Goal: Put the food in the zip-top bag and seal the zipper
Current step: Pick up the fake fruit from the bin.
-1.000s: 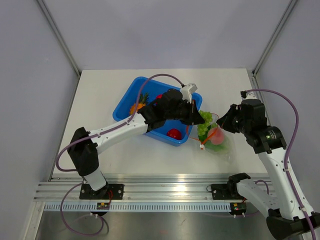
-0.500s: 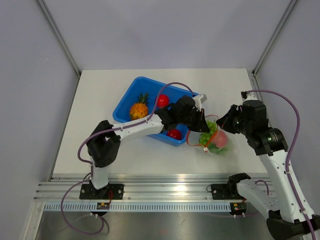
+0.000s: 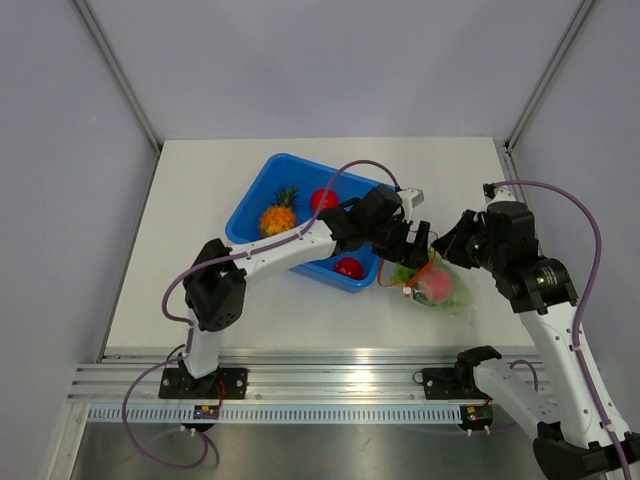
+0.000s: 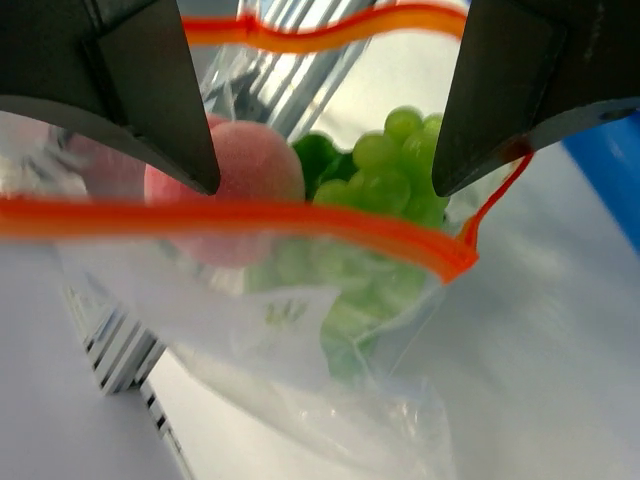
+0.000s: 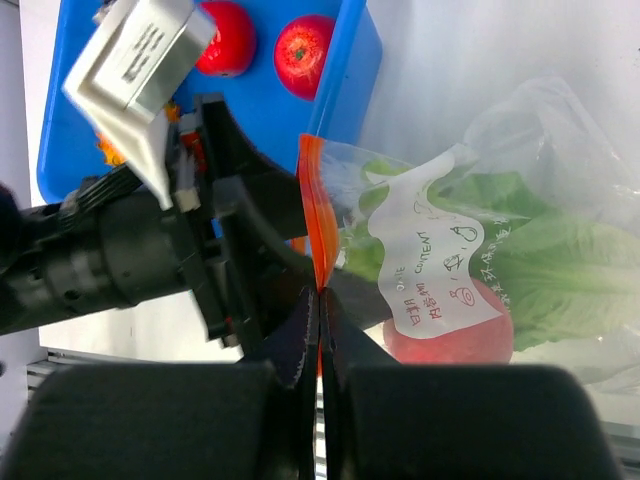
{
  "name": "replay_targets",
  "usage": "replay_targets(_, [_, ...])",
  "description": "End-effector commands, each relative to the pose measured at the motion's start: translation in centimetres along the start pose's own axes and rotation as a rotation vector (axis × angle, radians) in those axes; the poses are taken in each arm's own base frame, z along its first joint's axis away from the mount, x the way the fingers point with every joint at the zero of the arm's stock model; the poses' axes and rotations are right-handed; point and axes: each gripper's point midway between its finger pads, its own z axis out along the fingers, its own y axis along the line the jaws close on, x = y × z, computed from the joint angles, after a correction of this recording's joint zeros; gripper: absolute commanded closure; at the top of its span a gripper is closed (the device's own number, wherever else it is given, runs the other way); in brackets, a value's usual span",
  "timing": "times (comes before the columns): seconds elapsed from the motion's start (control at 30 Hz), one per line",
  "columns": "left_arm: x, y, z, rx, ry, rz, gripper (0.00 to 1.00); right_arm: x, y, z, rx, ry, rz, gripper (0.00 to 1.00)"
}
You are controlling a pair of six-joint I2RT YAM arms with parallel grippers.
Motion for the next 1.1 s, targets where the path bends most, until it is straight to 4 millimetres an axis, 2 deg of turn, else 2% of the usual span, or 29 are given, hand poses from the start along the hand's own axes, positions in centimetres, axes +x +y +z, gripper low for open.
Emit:
replay_targets(0.0, [-1.7,-3.9,-6.3,0.043,-0.059,0.133,0.11,-1.3,1.3,-0.5,-0.062,-0.057,0.003,1.00])
replay_targets(0.07, [-0.8,-3.5,-7.9,0.015,-0.037,0.163,0.13,-1.4,1.3,-0.5,-0.058,-0.059,0.003,1.00])
replay_targets(0.1, [-1.0,-4.1,-9.6,0.021,-0.055,0.184,0.16,-1.4,1.3,-0.5,-0.059,-0.061,0.001,1.00])
replay_targets(0.17, [-0.1,-3.2,-10.8,-0.022,-0.039,0.210,0.20,-1.4,1.2,-0.5,-0.056,-0.063,0.001,1.00])
replay_targets(0.2, [-0.4,-3.6,-12.3,-0.023,-0.063,0.224,0.23,-1.5,1.3,-0.5,-0.057,-0.064,0.001,1.00])
replay_targets(0.3, [-0.4,-2.5,-14.3,-0.092,-0.089,0.242,0.30,-1.4,1.4,-0.4,-0.060,-0.060,0.006,1.00])
replay_targets(0.43, [-1.7,1.3,-15.4,-0.234,-0.132,0.216,0.48,-1.3,1.5,-0.3,-0.068,-0.055,0.011,1.00])
replay_targets(0.5, [-3.5,4.4,-15.9,-0.307,-0.177,0.157,0.50,-1.3,1.4,-0.4,-0.064,-0.054,0.012,1.00])
replay_targets(0.53, [-4.0,6.2,-15.3,-0.358,-0.176,0.127,0.46,-1.3,1.4,-0.5,-0.065,-0.055,0.013,1.00])
replay_targets(0.57, [-4.6,8.2,-15.3,-0.403,-0.175,0.101,0.38,-1.3,1.4,-0.5,-0.065,-0.055,0.013,1.00])
replay_targets(0.6, [-5.7,9.4,-15.6,-0.462,-0.197,0.096,0.31,-1.3,1.4,-0.6,-0.062,-0.054,0.013,1.00])
replay_targets(0.63, [-5.8,11.4,-14.5,-0.511,-0.178,0.068,0.22,-1.2,1.3,-0.6,-0.061,-0.052,0.014,1.00])
replay_targets(0.73, [-7.5,13.0,-13.0,-0.524,-0.201,0.023,0.18,-1.1,1.2,-0.7,-0.053,-0.048,0.013,1.00])
replay_targets(0.77, [-7.5,14.5,-11.8,-0.536,-0.180,0.002,0.17,-1.1,1.1,-0.6,-0.049,-0.047,0.015,1.00])
replay_targets(0.8, [-7.7,14.8,-10.8,-0.517,-0.174,-0.007,0.17,-1.2,1.1,-0.7,-0.048,-0.052,0.012,1.00])
replay_targets(0.83, [-8.7,14.9,-10.5,-0.499,-0.191,-0.030,0.17,-1.3,1.1,-0.7,-0.045,-0.051,0.012,1.00])
replay_targets(0.87, [-8.3,16.3,-9.0,-0.504,-0.164,-0.054,0.18,-1.3,1.0,-0.7,-0.042,-0.052,0.008,1.00])
replay_targets(0.93, [-9.5,16.1,-7.7,-0.441,-0.175,-0.087,0.17,-1.3,0.9,-0.5,-0.031,-0.046,0.004,1.00])
replay_targets(0.97, [-9.1,17.3,-6.4,-0.445,-0.151,-0.108,0.14,-1.4,0.9,-0.5,-0.030,-0.046,0.000,1.00])
replay_targets(1.07, [-9.8,17.8,-5.3,-0.413,-0.160,-0.146,0.04,-1.5,0.9,-0.3,-0.024,-0.045,-0.003,1.00])
